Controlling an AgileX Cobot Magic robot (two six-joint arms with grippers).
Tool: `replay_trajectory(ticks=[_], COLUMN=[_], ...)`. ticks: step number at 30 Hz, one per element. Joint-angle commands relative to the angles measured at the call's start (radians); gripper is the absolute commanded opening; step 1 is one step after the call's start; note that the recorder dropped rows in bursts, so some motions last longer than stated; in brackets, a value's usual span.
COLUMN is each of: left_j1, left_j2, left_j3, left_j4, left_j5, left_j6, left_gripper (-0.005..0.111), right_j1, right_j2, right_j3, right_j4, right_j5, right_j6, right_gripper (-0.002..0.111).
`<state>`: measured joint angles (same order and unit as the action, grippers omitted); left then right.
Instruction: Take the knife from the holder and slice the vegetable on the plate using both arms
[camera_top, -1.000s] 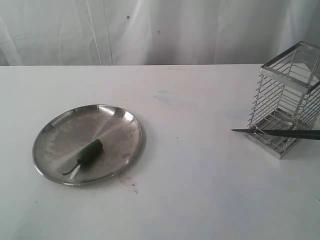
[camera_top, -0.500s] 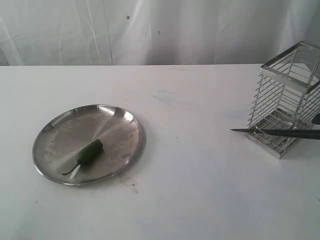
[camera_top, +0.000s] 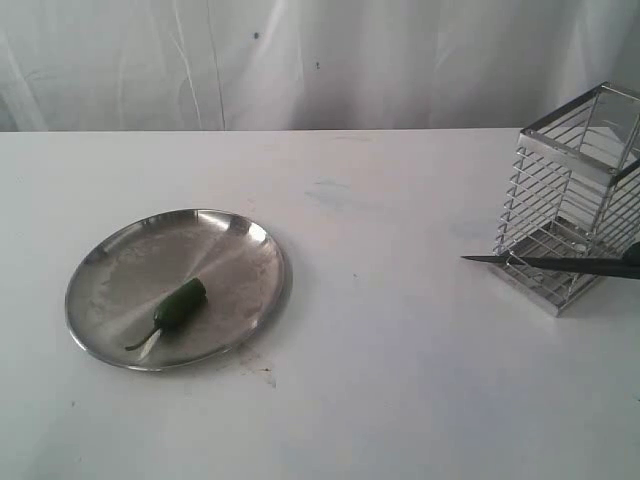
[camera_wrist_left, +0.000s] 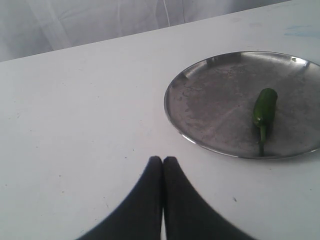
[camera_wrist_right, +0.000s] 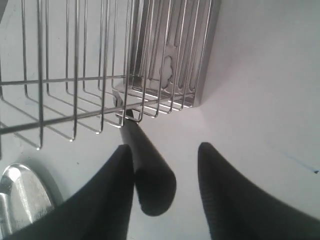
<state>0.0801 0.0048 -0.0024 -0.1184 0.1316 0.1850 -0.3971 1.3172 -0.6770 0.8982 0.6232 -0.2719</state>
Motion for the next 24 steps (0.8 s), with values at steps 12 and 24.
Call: replay_trajectory(ticks=[12,24], left_j1=[-0.007,-0.007], left_j2=[-0.005,-0.005], left_j3=[0.002,0.002], left_j4=[-0.007,-0.007], left_j5=[-0.005,-0.005], left_j6=[-0.001,-0.001], left_gripper=[0.0,0.0], right_j1=[0.009,0.009], right_j2=[0.001,-0.023], right_j3=[0.004,0.004], right_j4=[0.052,0.01], right_j5=[-0.022,0.019], right_j6=[-0.016,-0.165], right_gripper=[0.004,0.0])
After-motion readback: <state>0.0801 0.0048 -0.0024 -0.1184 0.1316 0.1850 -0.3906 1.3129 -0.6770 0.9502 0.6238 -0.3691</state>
